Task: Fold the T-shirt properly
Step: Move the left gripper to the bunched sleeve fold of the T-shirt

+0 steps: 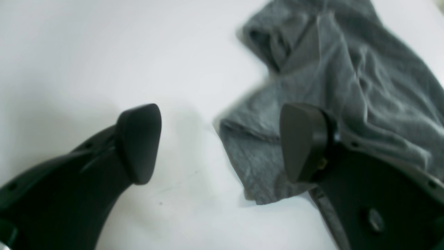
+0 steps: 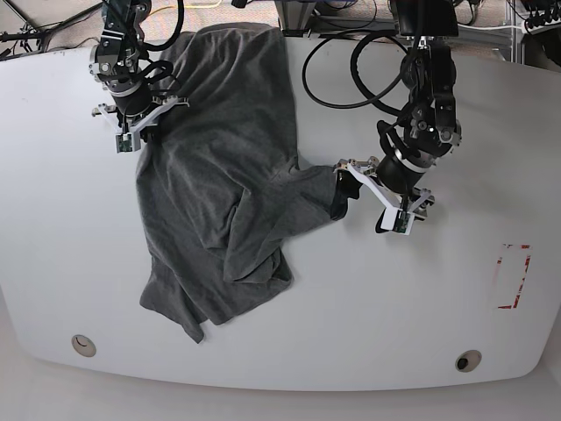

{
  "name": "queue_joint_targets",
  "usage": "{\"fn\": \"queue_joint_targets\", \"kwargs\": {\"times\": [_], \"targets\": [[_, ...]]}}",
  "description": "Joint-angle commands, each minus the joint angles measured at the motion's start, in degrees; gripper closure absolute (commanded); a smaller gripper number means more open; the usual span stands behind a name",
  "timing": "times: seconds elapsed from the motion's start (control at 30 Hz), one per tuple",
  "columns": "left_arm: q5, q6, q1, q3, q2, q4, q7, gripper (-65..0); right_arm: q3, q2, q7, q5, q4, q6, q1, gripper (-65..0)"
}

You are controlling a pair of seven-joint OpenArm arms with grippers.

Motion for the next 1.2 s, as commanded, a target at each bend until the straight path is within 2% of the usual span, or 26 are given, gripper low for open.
{"fn": "queue_joint_targets", "kwargs": {"times": [0.0,0.13,0.2,0.47,0.6,0.93,1.17], "targets": [[-2.2,-0.3,-2.3,0.1,0.7,1.0,0.0,-49.9,0.1,0.4,0.9,0.6,1.8,0.2,0.0,0.0],[-3.4,-0.3,-4.2,0.1,1.7,0.0,3.0,-50.0,0.1,0.4,0.9,0.5,1.7,0.2,0.1,0.0],[-3.2,-0.2,-7.3,0.1,2.6,-2.9,6.5,-49.9,-0.1,0.4,0.2,0.1,0.5,0.1,0.0,-0.3],[-4.7,-0.2,-10.6,0.8,3.3,-9.8,7.1,-48.7,-0.2,0.4,0.1,-0.1,0.1,0.0,0.0,-0.4],[-4.1,-0.4,-11.3,2.2,2.3,-14.7,3.8,-46.8,-0.2,0.2,-0.5,0.2,0.5,0.3,-0.2,-0.3],[-6.6,-1.3,-10.4,3.4,1.4,-17.9,-4.2,-36.6,-0.3,0.1,-0.9,0.0,0.4,0.3,-0.3,0.0],[-7.9,-1.5,-9.9,3.4,0.4,-18.8,-6.1,-29.2,-0.3,0.1,-1.0,-0.1,0.4,0.4,-0.3,0.0]]}}
